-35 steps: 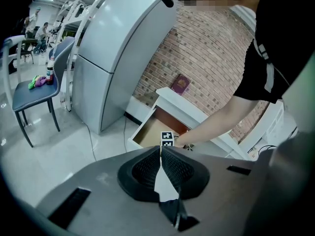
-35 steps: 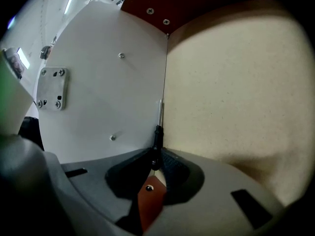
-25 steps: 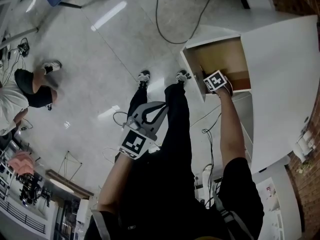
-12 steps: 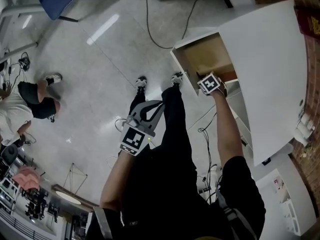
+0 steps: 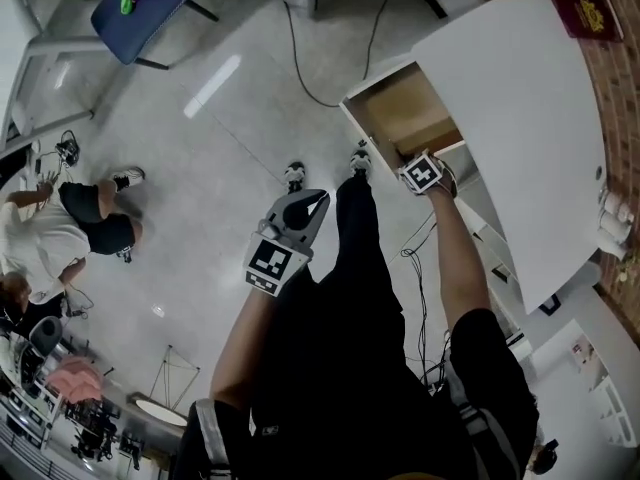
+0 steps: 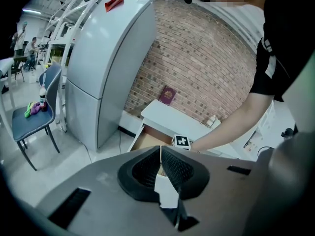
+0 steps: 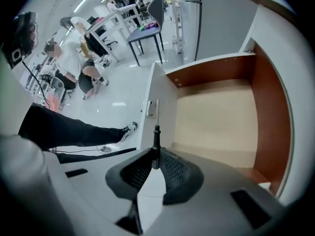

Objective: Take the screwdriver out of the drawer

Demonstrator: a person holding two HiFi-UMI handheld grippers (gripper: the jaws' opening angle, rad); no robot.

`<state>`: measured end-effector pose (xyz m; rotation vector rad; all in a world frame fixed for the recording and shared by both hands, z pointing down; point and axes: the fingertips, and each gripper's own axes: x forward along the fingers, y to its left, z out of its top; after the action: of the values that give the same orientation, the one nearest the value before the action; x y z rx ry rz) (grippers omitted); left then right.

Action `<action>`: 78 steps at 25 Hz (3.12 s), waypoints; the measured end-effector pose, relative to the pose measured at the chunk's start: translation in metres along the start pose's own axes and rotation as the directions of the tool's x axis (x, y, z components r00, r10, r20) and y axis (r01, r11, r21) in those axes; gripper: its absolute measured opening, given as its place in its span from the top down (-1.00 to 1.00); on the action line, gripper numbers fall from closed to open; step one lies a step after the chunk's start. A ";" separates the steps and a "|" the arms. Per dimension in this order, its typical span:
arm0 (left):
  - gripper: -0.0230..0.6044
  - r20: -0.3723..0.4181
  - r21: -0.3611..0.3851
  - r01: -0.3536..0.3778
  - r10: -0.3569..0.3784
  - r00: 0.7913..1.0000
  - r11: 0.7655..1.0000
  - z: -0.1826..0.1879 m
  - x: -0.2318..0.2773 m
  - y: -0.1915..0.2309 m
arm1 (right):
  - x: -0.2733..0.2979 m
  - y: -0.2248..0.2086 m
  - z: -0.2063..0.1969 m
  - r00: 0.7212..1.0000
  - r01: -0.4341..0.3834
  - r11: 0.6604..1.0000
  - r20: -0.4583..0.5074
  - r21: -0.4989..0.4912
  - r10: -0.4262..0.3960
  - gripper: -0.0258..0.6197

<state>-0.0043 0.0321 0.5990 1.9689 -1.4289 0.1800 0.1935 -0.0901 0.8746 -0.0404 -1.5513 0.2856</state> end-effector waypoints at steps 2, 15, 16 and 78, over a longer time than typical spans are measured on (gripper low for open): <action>0.87 0.000 0.019 0.017 -0.017 1.000 1.000 0.006 -0.004 -0.004 | -0.012 0.008 0.001 1.000 0.004 1.000 0.025 0.028 -0.005 0.59; 0.87 -0.013 0.154 0.111 -0.110 0.994 0.982 0.034 -0.045 -0.018 | -0.103 0.051 0.008 0.963 0.101 0.987 0.238 0.125 -0.129 0.59; 0.87 -0.011 0.166 0.109 -0.109 0.994 0.980 0.036 -0.048 -0.016 | -0.110 0.055 0.008 0.959 0.107 0.985 0.249 0.132 -0.138 0.59; 0.87 -0.145 0.417 0.370 -0.341 0.929 0.830 0.036 -0.079 -0.080 | -0.317 0.239 -0.001 0.344 -0.130 0.880 0.853 0.457 -0.392 0.59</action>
<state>0.0262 0.0859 0.4980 2.5351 -1.0074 0.4212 0.1594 0.0750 0.5151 0.7903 -2.6088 0.6048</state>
